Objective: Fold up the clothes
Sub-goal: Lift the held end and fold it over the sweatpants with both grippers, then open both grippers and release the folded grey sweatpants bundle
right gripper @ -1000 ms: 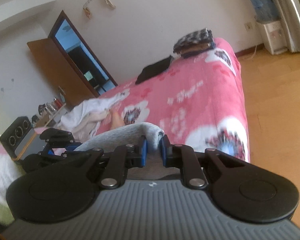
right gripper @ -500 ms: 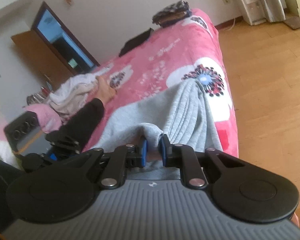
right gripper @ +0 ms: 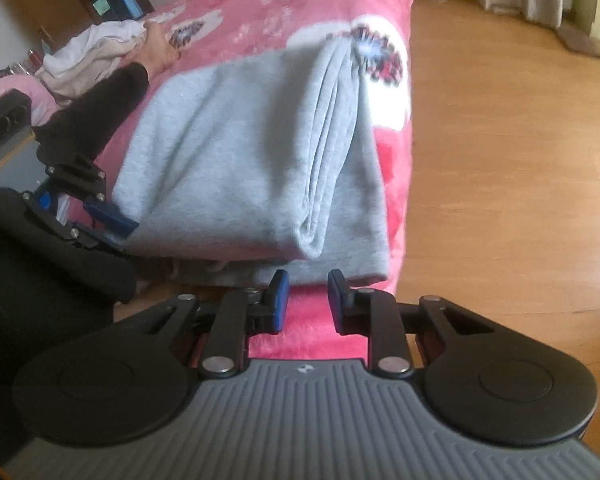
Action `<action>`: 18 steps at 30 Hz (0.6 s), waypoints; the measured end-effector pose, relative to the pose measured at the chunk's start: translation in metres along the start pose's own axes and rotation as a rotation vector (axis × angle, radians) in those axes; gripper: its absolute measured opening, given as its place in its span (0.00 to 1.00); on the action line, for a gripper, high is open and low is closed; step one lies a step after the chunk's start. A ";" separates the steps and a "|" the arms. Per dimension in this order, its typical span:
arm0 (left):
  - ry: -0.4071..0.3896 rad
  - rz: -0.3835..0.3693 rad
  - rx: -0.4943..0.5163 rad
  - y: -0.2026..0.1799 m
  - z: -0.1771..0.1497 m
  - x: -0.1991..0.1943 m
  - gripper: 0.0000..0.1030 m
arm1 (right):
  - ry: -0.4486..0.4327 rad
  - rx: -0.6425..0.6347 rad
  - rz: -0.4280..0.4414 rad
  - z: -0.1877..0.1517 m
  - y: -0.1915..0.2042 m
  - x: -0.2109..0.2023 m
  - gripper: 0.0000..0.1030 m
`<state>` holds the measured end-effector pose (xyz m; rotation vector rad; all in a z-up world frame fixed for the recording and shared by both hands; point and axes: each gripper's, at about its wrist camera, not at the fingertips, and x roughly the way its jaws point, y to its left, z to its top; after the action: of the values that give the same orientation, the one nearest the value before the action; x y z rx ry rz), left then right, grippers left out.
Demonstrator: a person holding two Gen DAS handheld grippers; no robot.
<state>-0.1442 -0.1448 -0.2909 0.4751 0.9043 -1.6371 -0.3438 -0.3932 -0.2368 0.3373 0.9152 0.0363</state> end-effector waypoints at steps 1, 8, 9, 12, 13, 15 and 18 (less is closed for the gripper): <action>0.004 -0.002 -0.011 0.001 -0.003 -0.002 0.24 | 0.003 -0.004 -0.013 0.000 0.002 -0.005 0.21; -0.004 -0.003 -0.128 0.007 -0.018 -0.016 0.30 | -0.130 -0.096 0.087 0.045 0.032 -0.013 0.21; -0.011 0.001 -0.147 0.009 -0.019 -0.019 0.30 | -0.124 -0.123 0.118 0.052 0.039 -0.001 0.21; -0.045 0.021 -0.195 0.016 -0.022 -0.029 0.34 | -0.021 -0.146 0.172 0.053 0.046 0.048 0.21; -0.060 0.034 -0.209 0.019 -0.024 -0.034 0.36 | 0.031 -0.151 0.170 0.049 0.047 0.068 0.21; -0.090 0.061 -0.237 0.024 -0.027 -0.042 0.40 | 0.086 -0.167 0.163 0.040 0.047 0.095 0.21; -0.140 0.108 -0.302 0.036 -0.031 -0.055 0.40 | 0.097 -0.162 0.169 0.040 0.043 0.099 0.21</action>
<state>-0.1006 -0.0876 -0.2818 0.1951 0.9823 -1.3878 -0.2467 -0.3463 -0.2780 0.2626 0.9711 0.2828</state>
